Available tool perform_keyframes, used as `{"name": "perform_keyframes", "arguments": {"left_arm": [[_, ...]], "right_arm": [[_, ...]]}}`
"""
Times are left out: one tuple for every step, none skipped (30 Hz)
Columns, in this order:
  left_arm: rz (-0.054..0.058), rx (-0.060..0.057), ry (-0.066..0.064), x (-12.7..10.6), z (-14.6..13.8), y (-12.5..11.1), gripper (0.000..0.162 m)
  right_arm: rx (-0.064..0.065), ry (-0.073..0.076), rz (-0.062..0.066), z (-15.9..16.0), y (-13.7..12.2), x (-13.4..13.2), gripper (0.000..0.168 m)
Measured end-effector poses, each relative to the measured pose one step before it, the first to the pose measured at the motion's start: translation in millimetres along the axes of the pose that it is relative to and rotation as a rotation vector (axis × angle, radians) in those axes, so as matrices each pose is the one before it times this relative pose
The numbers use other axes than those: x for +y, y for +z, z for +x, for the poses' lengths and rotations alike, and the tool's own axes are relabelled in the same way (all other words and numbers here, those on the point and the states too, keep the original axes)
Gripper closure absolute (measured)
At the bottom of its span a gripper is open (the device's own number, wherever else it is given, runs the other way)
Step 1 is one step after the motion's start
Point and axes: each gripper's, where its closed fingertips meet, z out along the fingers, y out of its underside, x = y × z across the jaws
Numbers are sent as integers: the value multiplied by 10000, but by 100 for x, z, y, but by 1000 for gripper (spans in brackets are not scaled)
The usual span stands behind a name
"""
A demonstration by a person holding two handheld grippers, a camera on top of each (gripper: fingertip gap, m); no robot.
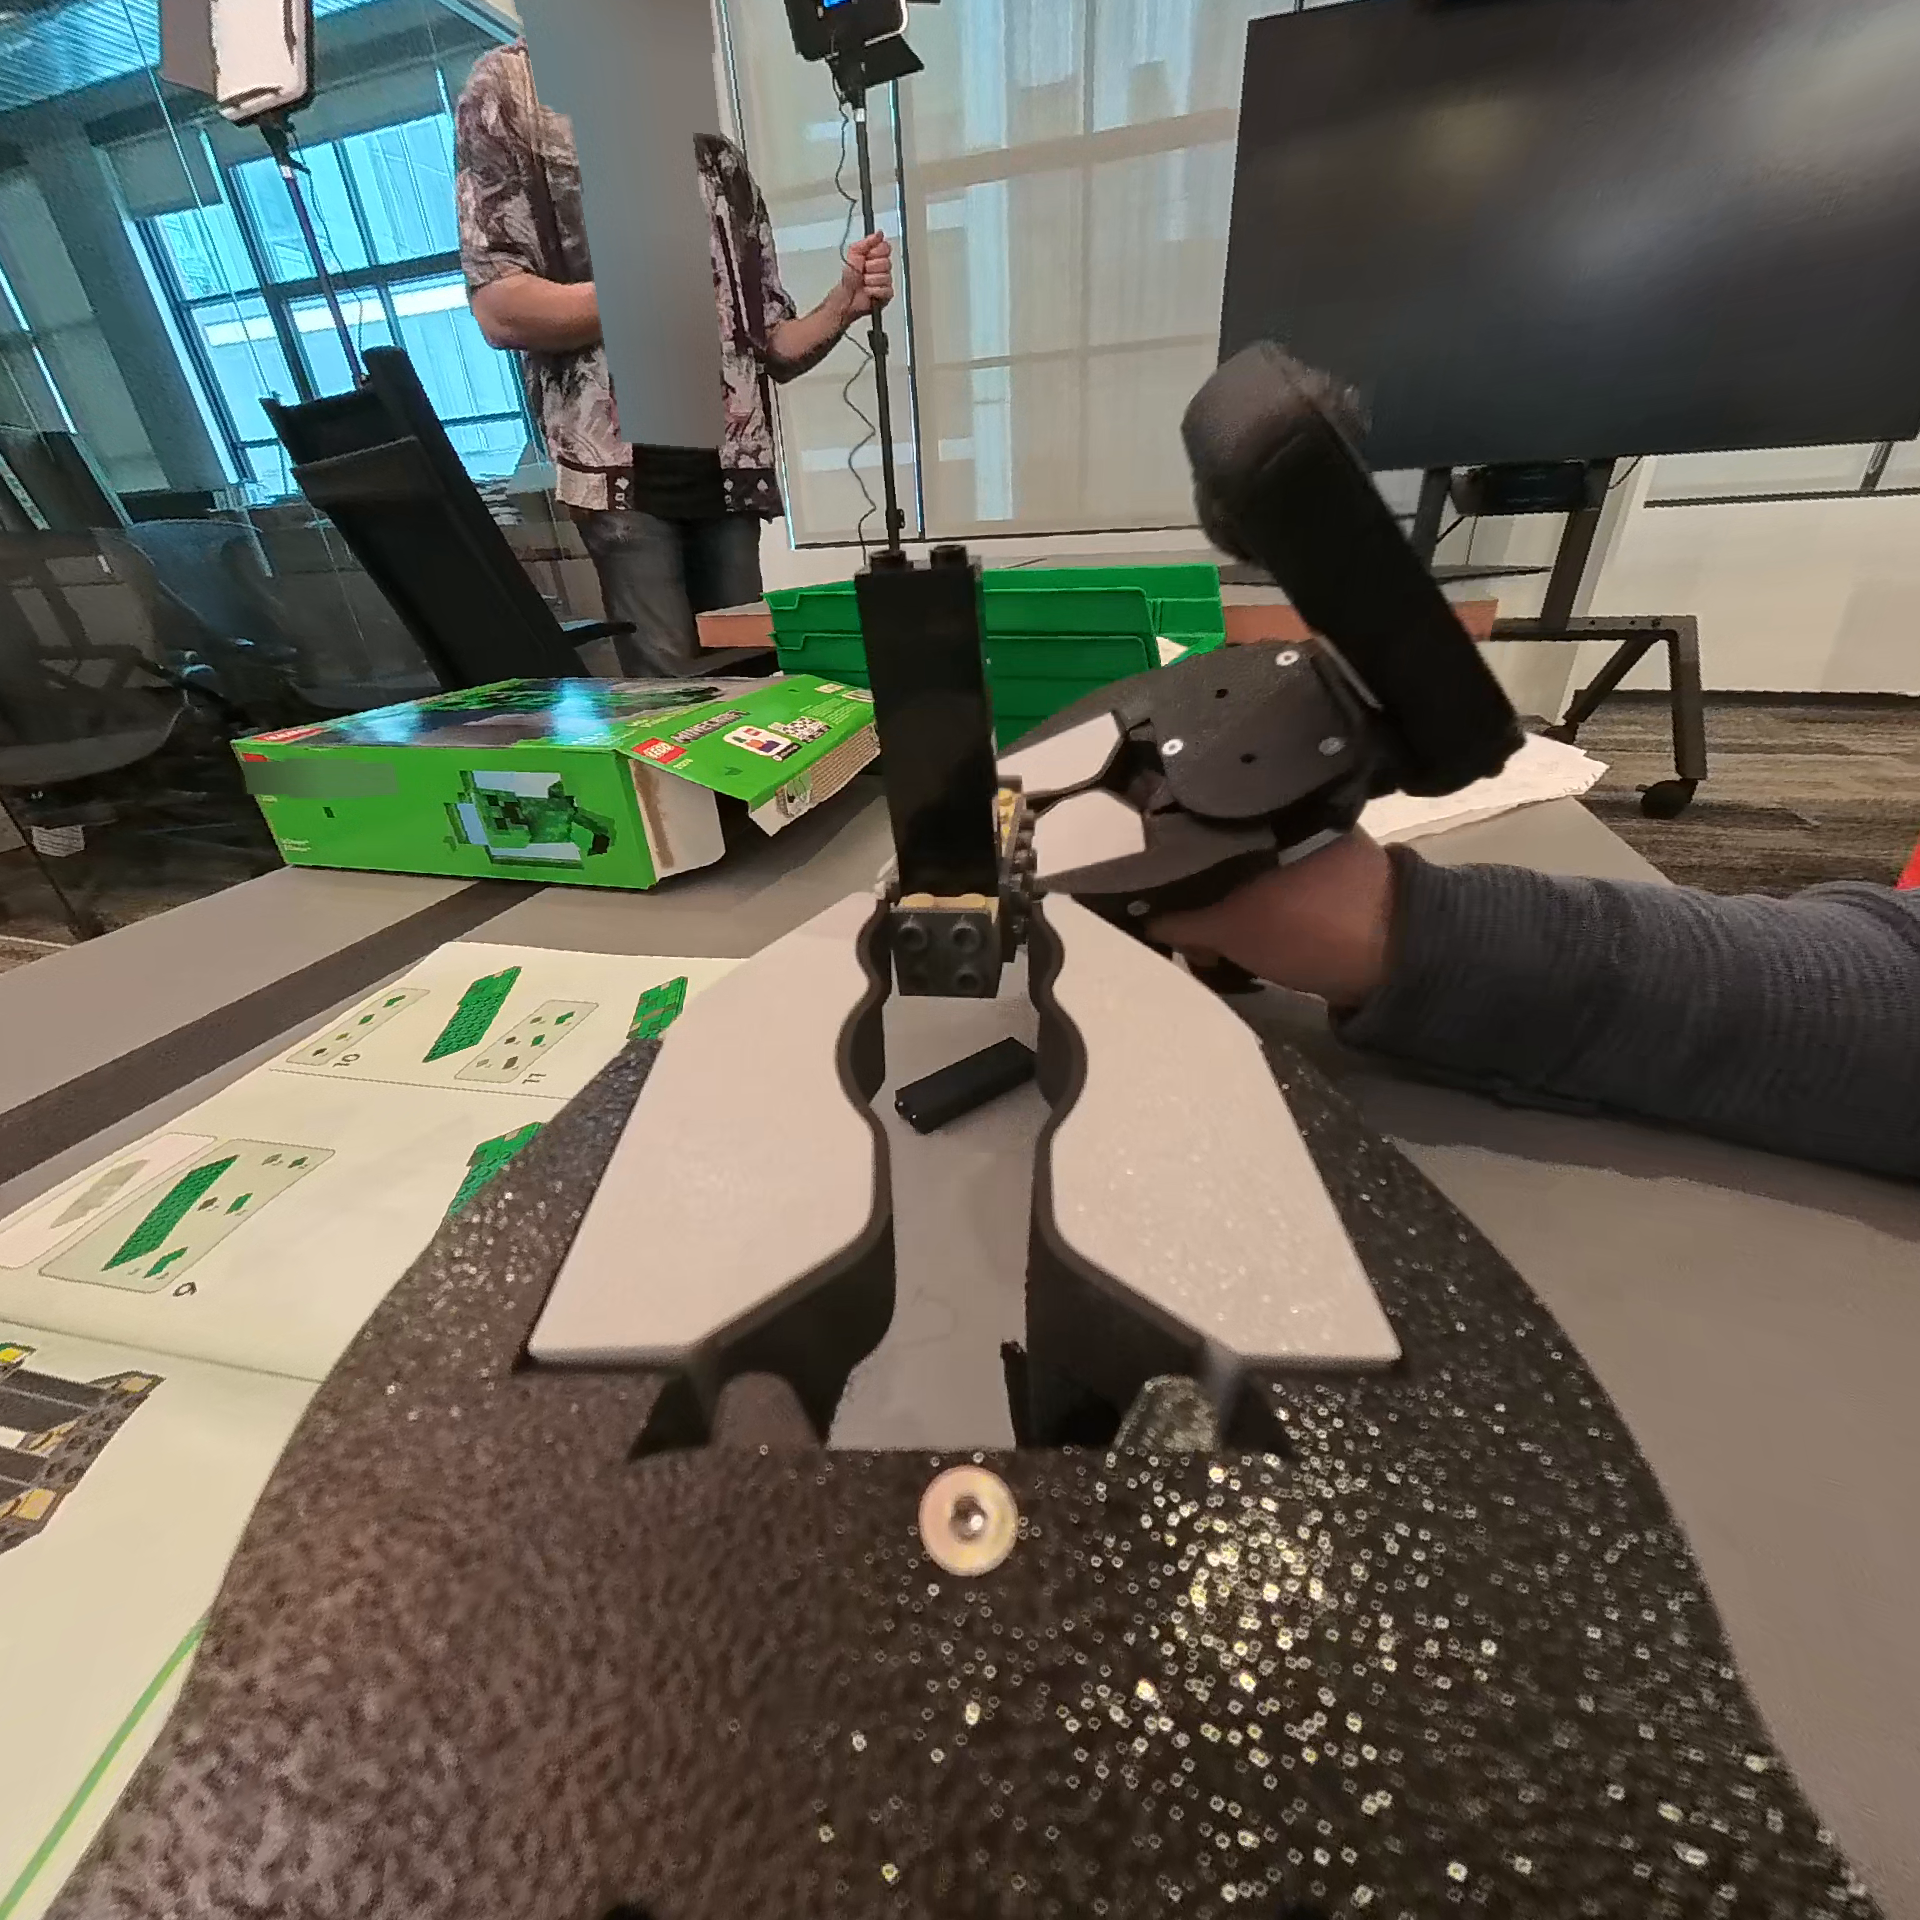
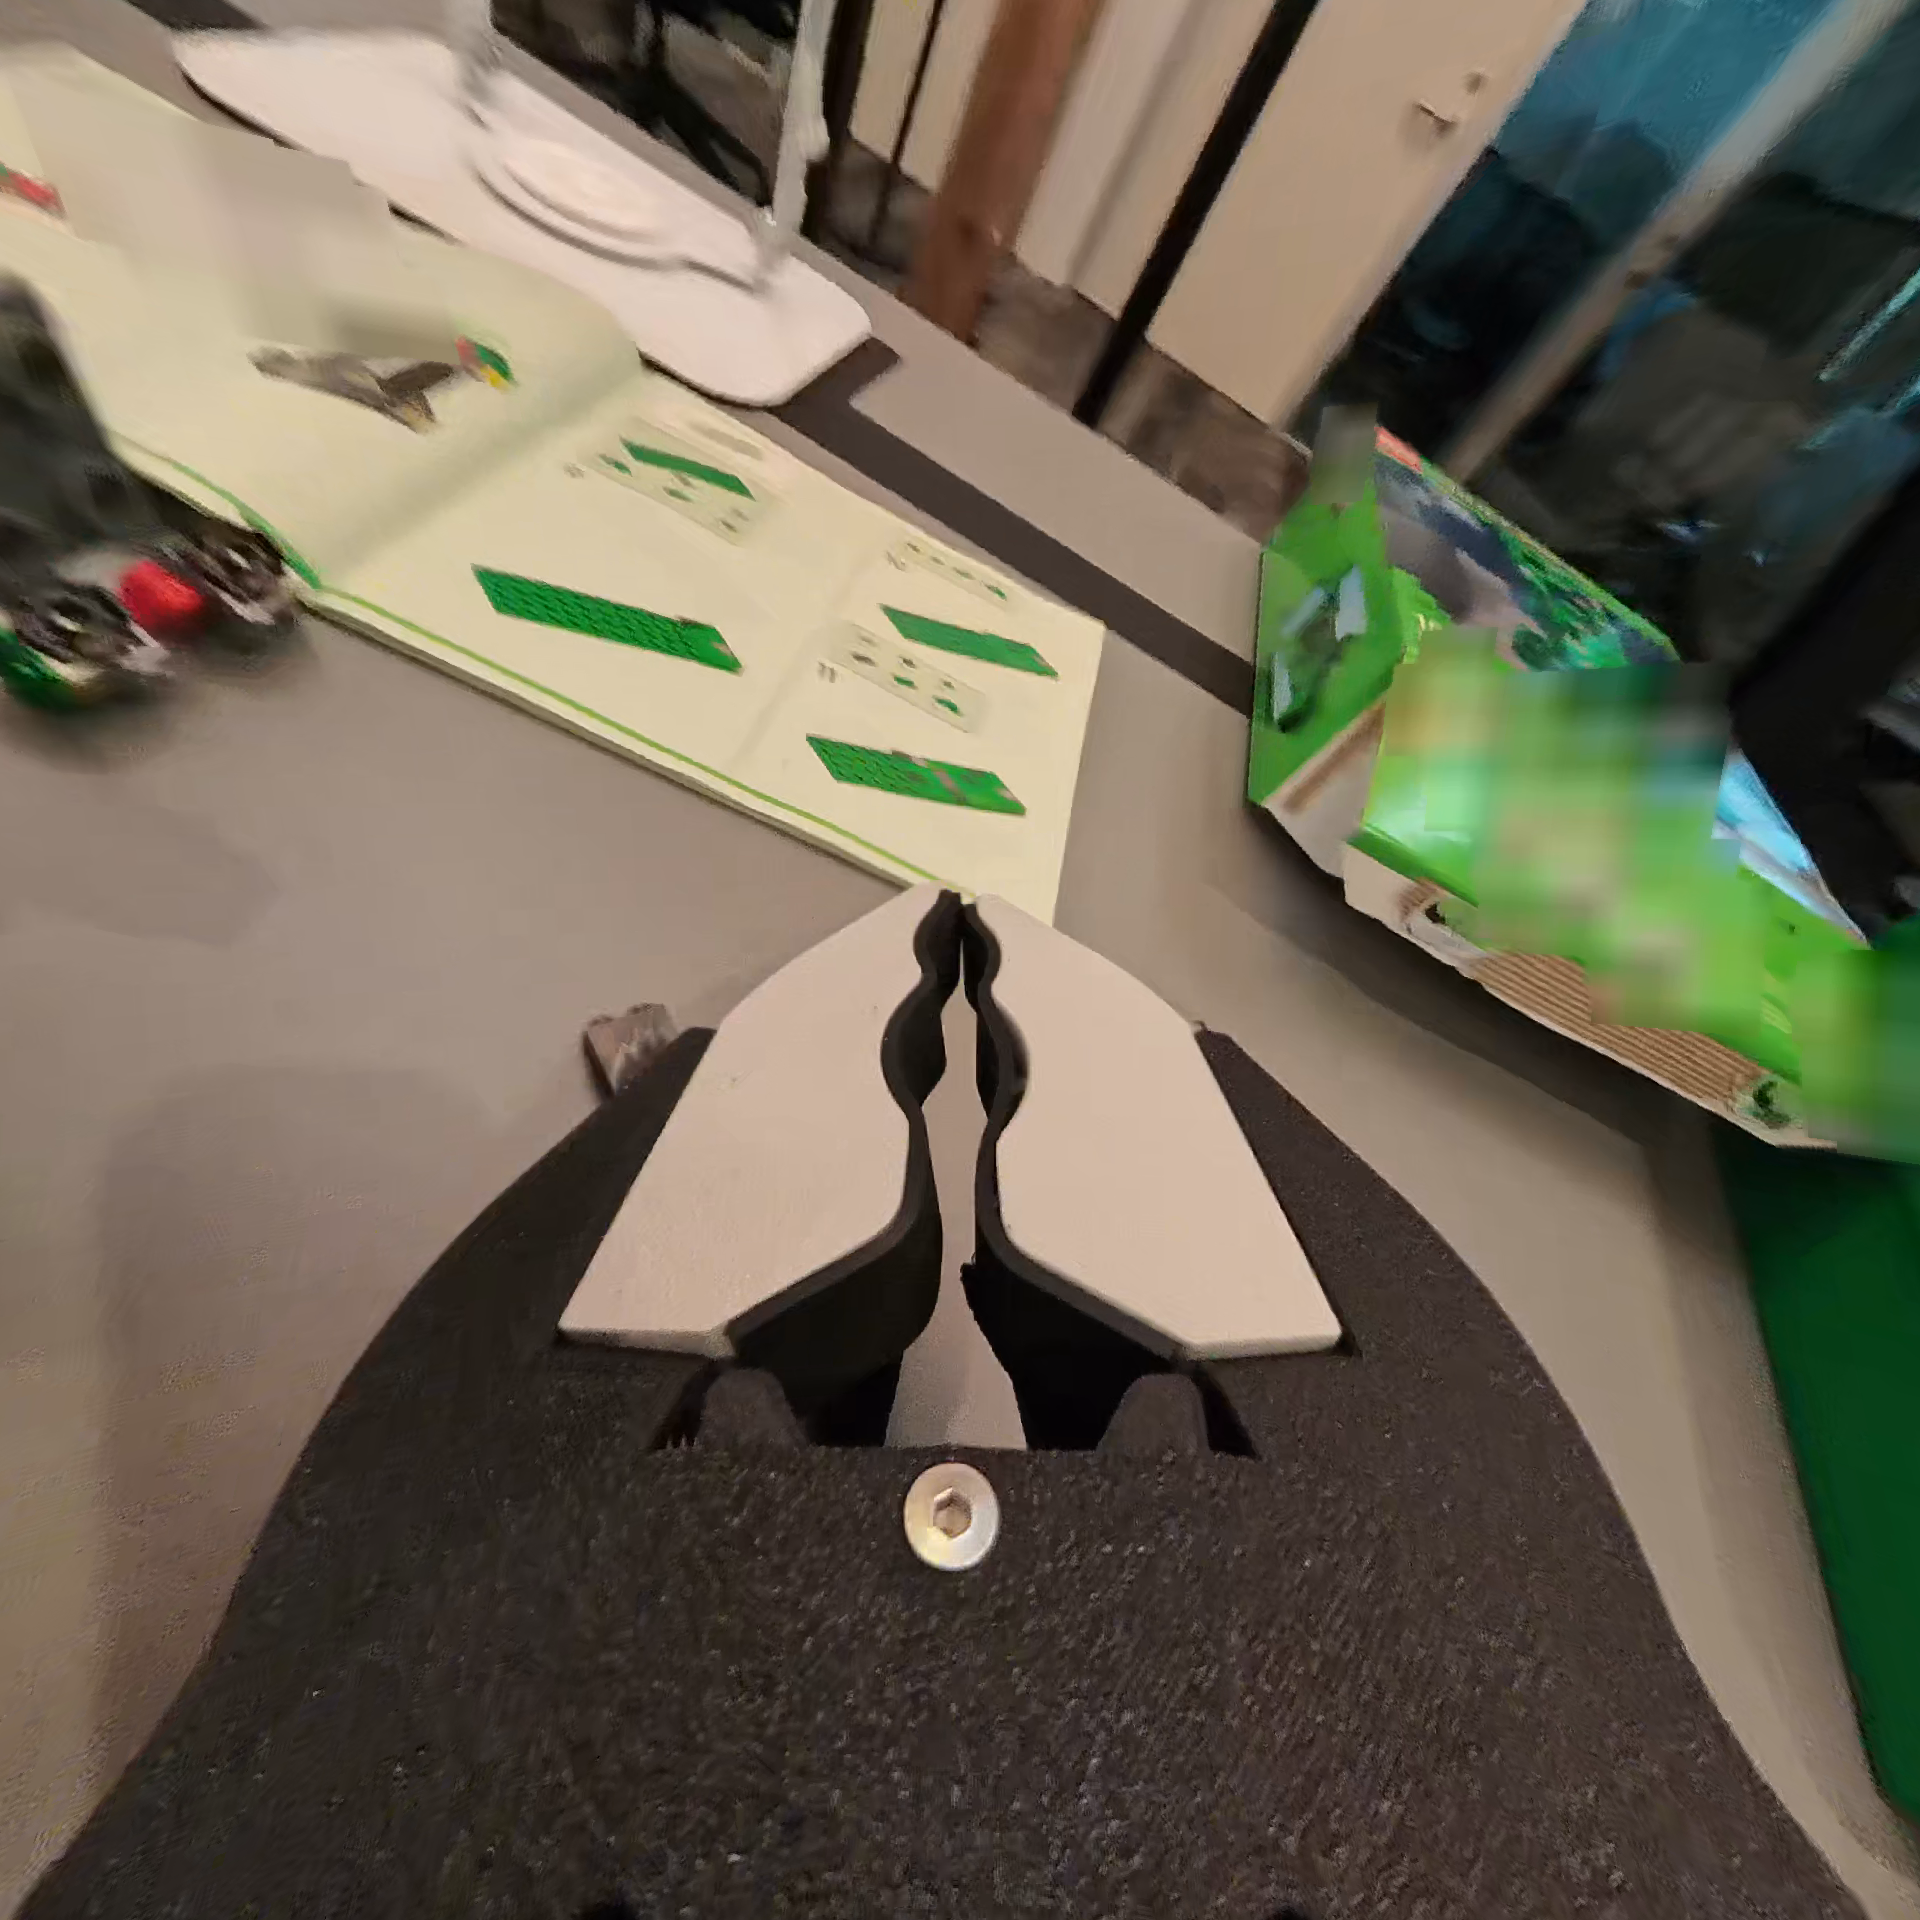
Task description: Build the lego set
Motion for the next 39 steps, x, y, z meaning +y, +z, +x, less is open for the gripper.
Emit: {"name": "perform_keyframes", "arguments": {"left_arm": [[13, -5, -15, -7, -19, -9, 138], [10, -4, -15, -14, -10, -4, 138], [0, -3, -12, 1, -18, -4, 138], [-9, 4, -6, 4, 6, 17, 138], [-5, 5, 3, 7, 12, 2, 138], [2, 4, 5, -2, 18, 13, 138], [2, 10, 2, -3, 12, 2, 138], [2, 2, -1, -3, 4, 2, 138], [5, -3, -8, -7, -7, -2, 138], [7, 1, -11, 0, -14, -13, 138], [12, -1, -9, -17, -5, -11, 138], [9, -2, -6, -12, -15, -5, 138], [-3, 4, -2, 5, 15, 3, 138], [-9, 6, 9, 13, 12, 14, 138], [-5, 1, 24, 5, 20, -2, 138], [-5, 3, 35, 5, 40, 15, 138], [-2, 24, 38, -1, 60, -10, 138], [20, 31, 35, -22, 76, -17, 138], [22, 5, 21, -32, 24, -11, 138], [-6, 7, 5, 7, 13, 2, 138], [-9, 27, 4, 13, 34, 7, 138], [2, 7, 13, -3, 22, 5, 138], [4, -4, 19, 3, 10, -3, 138], [-8, 5, 24, 10, 28, 10, 138], [-13, 15, 33, 15, 47, 4, 138], [-11, 9, 43, 12, 49, 18, 138], [-10, 7, 47, 20, 50, 9, 138], [-14, 10, 42, 14, 65, 14, 138], [-16, 10, 30, 20, 32, 18, 138], [-12, 8, 14, 15, 25, 9, 138], [-4, 4, -5, 6, 3, 5, 138], [3, 2, -23, -1, -17, 0, 138], [6, 0, -34, -4, -34, -1, 138], [9, -2, -34, -19, -31, -7, 138], [9, -4, -27, -9, -30, -2, 138], [5, 0, -15, -5, -19, -6, 138], [2, 3, -1, -3, 4, 1, 138], [-2, 0, 12, 2, 13, 2, 138], [-9, 4, 20, 11, 29, 9, 138]], "right_arm": [[-16, 32, -245, -31, 225, 500, 168], [-195, 164, -123, -269, 219, 296, 168], [-241, 193, 8, -337, 178, 135, 168], [-203, 144, 18, -267, 163, 133, 168], [-45, 12, -111, -5, 100, 190, 168], [71, 9, -15, 131, 46, 34, 168], [37, -28, 22, 19, -4, -26, 168], [51, -60, 26, 5, -27, -31, 168], [42, -75, 25, -26, -23, -33, 168], [18, -61, 16, -34, -21, -25, 168], [-17, -28, 12, -43, -5, -15, 168], [-25, 13, 8, -13, -17, -11, 168], [-17, 47, 25, 25, -22, -26, 168], [-14, 69, 51, 46, -45, -52, 168], [-15, 81, 68, 63, -69, -71, 168], [-22, 88, 70, 57, -62, -75, 168], [-28, 97, 67, 55, -66, -68, 168], [-16, 108, 72, 76, -64, -71, 168], [-9, 115, 70, 97, -70, -76, 168], [3, 120, 73, 98, -71, -73, 168], [4, 122, 72, 112, -73, -71, 168], [4, 124, 63, 112, -66, -67, 168], [-3, 125, 52, 104, -57, -51, 168], [-7, 122, 32, 97, -34, -31, 168], [-23, 112, 16, 65, -20, -17, 168], [-28, 98, 9, 52, -5, 1, 168], [-24, 79, 5, 44, -5, -4, 168], [-8, 58, 3, 42, -7, 0, 168], [2, 35, 2, 29, 0, -2, 168], [12, 8, -1, 26, -5, -5, 168], [12, -20, 1, 1, 6, 1, 168], [17, -39, -3, -17, 4, 7, 168], [11, -50, -9, -36, 8, 8, 168], [-4, -50, -18, -52, 15, 14, 168], [-10, -41, -27, -42, 26, 25, 168], [-14, -31, -28, -44, 28, 39, 168], [-15, -21, -23, -34, 24, 18, 168], [-18, -11, -16, -21, 12, 22, 168], [-17, -2, -9, -20, 10, 17, 168]]}}
